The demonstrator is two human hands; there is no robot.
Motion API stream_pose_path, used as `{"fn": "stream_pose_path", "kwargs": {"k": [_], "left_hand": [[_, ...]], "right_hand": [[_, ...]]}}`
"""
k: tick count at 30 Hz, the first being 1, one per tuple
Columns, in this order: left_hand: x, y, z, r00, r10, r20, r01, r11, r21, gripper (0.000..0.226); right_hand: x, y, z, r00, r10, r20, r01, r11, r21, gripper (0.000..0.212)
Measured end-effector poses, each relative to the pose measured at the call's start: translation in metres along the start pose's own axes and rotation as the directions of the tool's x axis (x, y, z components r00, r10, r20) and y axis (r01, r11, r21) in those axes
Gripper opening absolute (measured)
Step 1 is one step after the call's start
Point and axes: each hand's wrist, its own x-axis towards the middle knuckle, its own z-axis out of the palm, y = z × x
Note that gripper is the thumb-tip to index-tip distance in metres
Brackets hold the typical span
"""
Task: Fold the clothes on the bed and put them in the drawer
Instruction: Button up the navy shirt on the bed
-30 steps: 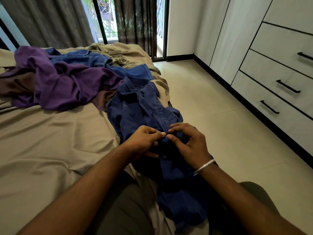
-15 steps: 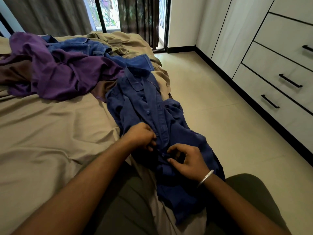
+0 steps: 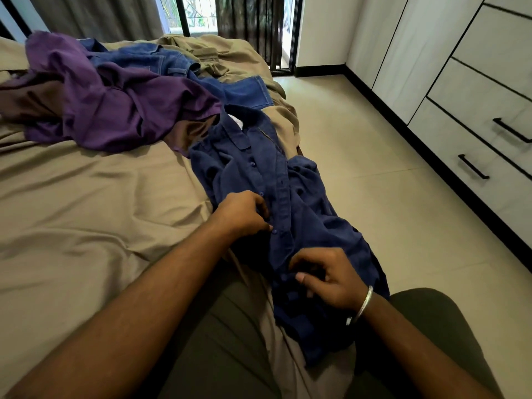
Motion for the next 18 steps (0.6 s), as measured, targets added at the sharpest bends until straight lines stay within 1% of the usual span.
{"fn": "stream_pose_path", "kwargs": {"k": [2, 4, 5, 6, 7, 10, 11, 12, 13, 15, 16, 18], "left_hand": [[0.001, 0.0, 0.0, 1.0, 0.009, -0.005, -0.009, 1.0, 0.008, 0.014], [0.0, 0.001, -0.001, 1.0, 0.008, -0.015, -0.008, 1.0, 0.013, 0.007], [0.0, 0.002, 0.0, 1.0, 0.002, -0.013, -0.002, 1.0, 0.01, 0.01], [0.0, 0.002, 0.0, 1.0, -0.006, -0.009, 0.006, 1.0, 0.003, 0.014], [-0.001, 0.003, 0.0, 1.0, -0.016, -0.003, 0.015, 1.0, -0.007, 0.017], [-0.002, 0.005, -0.001, 0.999, -0.039, 0.01, 0.039, 0.999, -0.029, 0.017], [-0.003, 0.005, -0.001, 0.999, -0.047, 0.016, 0.047, 0.998, -0.035, 0.015], [-0.004, 0.004, -0.001, 0.998, -0.05, 0.022, 0.051, 0.998, -0.035, 0.012], [-0.004, 0.004, -0.001, 0.998, -0.048, 0.029, 0.049, 0.998, -0.028, 0.009], [-0.005, 0.006, 0.0, 0.998, -0.033, 0.048, 0.032, 0.999, 0.004, 0.01], [-0.006, 0.007, 0.001, 0.998, -0.022, 0.056, 0.021, 1.0, 0.024, 0.013], [-0.008, 0.009, 0.004, 0.998, 0.001, 0.064, -0.006, 0.997, 0.074, 0.016]], "right_hand": [[0.01, -0.002, -0.004, 0.987, 0.074, -0.14, -0.068, 0.997, 0.046, 0.009], [0.026, -0.001, -0.009, 0.945, 0.084, -0.315, -0.114, 0.99, -0.079, 0.016], [0.036, 0.0, -0.012, 0.919, 0.086, -0.386, -0.156, 0.975, -0.156, 0.023], [0.046, 0.0, -0.015, 0.892, 0.1, -0.442, -0.204, 0.959, -0.194, 0.027], [0.056, -0.001, -0.017, 0.866, 0.137, -0.481, -0.253, 0.95, -0.185, 0.028], [0.076, -0.008, -0.019, 0.779, 0.295, -0.553, -0.371, 0.928, -0.027, 0.013], [0.077, -0.012, -0.016, 0.765, 0.31, -0.564, -0.376, 0.927, -0.001, 0.015], [0.075, -0.016, -0.011, 0.769, 0.309, -0.56, -0.373, 0.928, 0.0, 0.02], [0.073, -0.019, -0.007, 0.788, 0.302, -0.537, -0.373, 0.928, -0.025, 0.023], [0.069, -0.026, 0.001, 0.848, 0.317, -0.425, -0.394, 0.913, -0.106, 0.025], [0.068, -0.028, 0.003, 0.874, 0.336, -0.352, -0.404, 0.904, -0.142, 0.023], [0.069, -0.03, 0.002, 0.903, 0.37, -0.219, -0.413, 0.888, -0.2, 0.015]]}}
